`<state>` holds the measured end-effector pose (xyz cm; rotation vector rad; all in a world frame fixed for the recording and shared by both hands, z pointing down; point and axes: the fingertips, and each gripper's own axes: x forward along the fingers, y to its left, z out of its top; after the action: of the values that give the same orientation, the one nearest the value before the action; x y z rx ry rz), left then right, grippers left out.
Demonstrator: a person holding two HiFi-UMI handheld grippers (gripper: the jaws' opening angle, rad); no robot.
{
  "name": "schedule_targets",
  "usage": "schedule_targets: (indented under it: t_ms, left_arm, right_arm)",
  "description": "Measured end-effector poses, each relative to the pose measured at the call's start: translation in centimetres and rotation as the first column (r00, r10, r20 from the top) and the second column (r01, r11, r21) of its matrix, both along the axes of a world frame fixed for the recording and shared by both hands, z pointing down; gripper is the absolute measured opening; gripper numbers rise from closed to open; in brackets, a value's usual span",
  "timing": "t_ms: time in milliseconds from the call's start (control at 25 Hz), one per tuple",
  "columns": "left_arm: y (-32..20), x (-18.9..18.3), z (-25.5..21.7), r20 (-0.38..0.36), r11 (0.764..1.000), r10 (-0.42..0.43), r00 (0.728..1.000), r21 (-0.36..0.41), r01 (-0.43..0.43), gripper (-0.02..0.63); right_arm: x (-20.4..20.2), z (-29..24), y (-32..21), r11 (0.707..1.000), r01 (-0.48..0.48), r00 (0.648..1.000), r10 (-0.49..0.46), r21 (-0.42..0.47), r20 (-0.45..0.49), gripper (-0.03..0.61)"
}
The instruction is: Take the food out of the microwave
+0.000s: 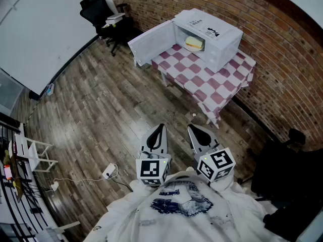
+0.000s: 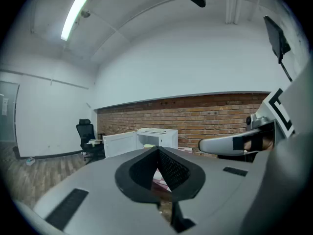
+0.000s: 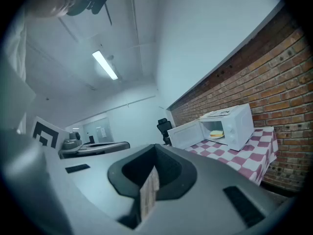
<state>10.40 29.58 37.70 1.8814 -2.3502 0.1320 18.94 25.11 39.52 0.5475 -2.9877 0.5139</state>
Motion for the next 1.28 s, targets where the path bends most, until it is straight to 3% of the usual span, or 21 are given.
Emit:
schedule_targets:
  t_ms: [440,960,1280]
  left_arm:
    - [2.0,0.8,0.7,-0.014,1.0,0.011,1.0,-0.001,-0.011,0.008]
    - [0.9,3.4,2.2,-0.003,0.999,-0.009,1.0,-0.034,0.009,0.009]
    - [0.7,3.0,2.6,-0.015,0.998,-0.04,0.999,-0.055,0.039,0.009]
  right_arm:
    - [1.1,0.3,2.4,1.0,-0.001,1.0,0.001,-0.019,-0.008,0.014]
    - [2.8,1.3,1.7,0.997,0.062,0.998,-0.062,-0.04,0.002,0.014]
    - [3.0,1.5,0.8,0.995,0.076,0.997,-0.075,-0.062,0.014,0.014]
